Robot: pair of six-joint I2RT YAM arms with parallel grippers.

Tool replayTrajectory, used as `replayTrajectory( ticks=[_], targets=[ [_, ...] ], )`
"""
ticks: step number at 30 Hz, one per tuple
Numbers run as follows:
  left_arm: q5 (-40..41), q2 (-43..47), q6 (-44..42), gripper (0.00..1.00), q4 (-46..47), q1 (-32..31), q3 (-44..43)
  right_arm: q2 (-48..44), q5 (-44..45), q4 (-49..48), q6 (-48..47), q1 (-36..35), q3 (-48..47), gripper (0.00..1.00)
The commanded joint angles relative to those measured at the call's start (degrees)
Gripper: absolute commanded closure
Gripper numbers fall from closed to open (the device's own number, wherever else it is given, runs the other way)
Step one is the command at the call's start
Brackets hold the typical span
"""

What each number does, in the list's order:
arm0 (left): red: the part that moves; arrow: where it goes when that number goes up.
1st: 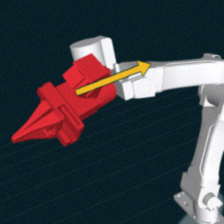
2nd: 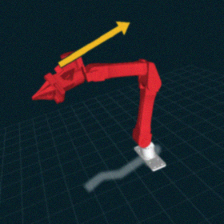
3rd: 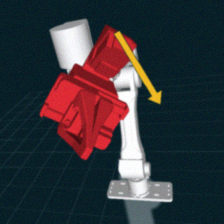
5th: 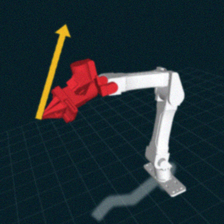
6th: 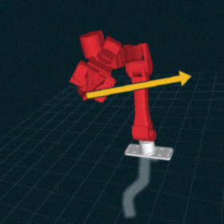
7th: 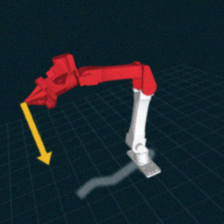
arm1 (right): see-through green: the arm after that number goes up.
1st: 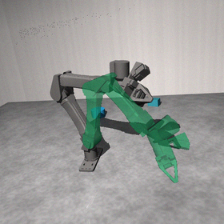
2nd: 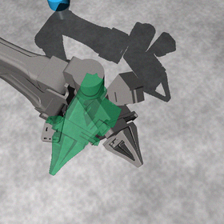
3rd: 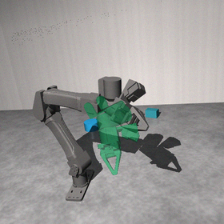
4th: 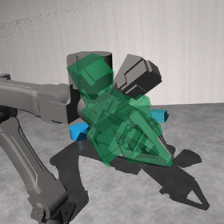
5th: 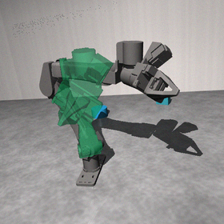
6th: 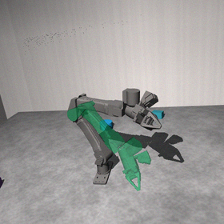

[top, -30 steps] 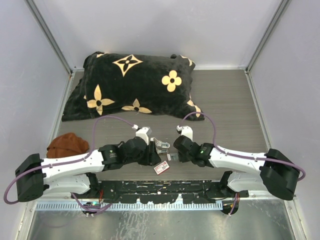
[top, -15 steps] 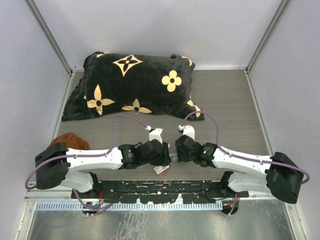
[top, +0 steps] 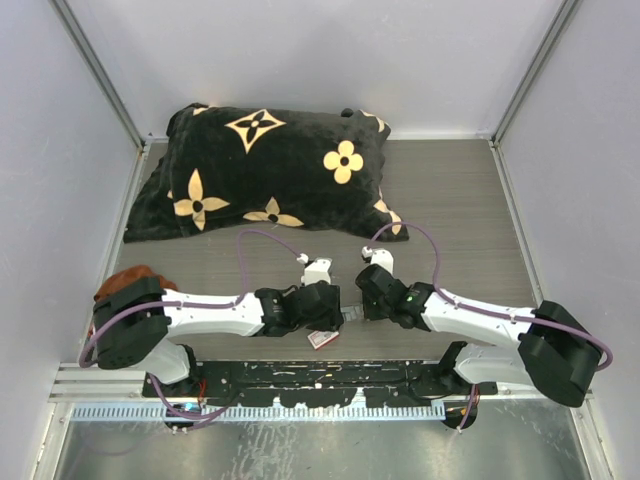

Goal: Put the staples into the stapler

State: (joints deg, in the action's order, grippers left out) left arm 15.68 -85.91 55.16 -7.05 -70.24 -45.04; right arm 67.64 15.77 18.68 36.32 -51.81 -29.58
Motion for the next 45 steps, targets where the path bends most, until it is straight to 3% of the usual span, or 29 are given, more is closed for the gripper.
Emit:
replayTrajectory(
  ticks=[1, 4, 20, 31, 37, 45],
  targets=[
    [2.9, -1.6, 1.0, 0.57, 3.0, 1.2, -2.0, -2.5, -5.8, -5.0, -0.3, 2.6, 2.2, 0.95],
    [2.6, -2.8, 1.0, 0.58, 4.2, 1.8, -1.9, -3.0, -7.6, -6.0, -0.4, 4.1, 3.3, 1.0],
    [3.1, -8.0, 1.5, 0.72, 4.6, 2.7, -2.6, -6.0, -17.5, -11.0, 1.1, 11.0, 9.2, 1.0],
    [3.9, -8.5, 2.2, 1.0, 2.4, 2.8, -3.0, -8.7, -23.0, -11.9, 4.2, 18.0, 14.0, 1.0],
    [4.4, -8.8, 2.4, 1.0, 1.4, 2.8, -2.9, -8.5, -26.0, -13.7, 7.2, 20.8, 16.8, 1.0],
    [4.3, -9.0, 2.1, 1.0, 1.6, 2.8, -2.9, -4.9, -23.4, -14.2, 7.0, 20.9, 17.2, 1.0]
  ],
)
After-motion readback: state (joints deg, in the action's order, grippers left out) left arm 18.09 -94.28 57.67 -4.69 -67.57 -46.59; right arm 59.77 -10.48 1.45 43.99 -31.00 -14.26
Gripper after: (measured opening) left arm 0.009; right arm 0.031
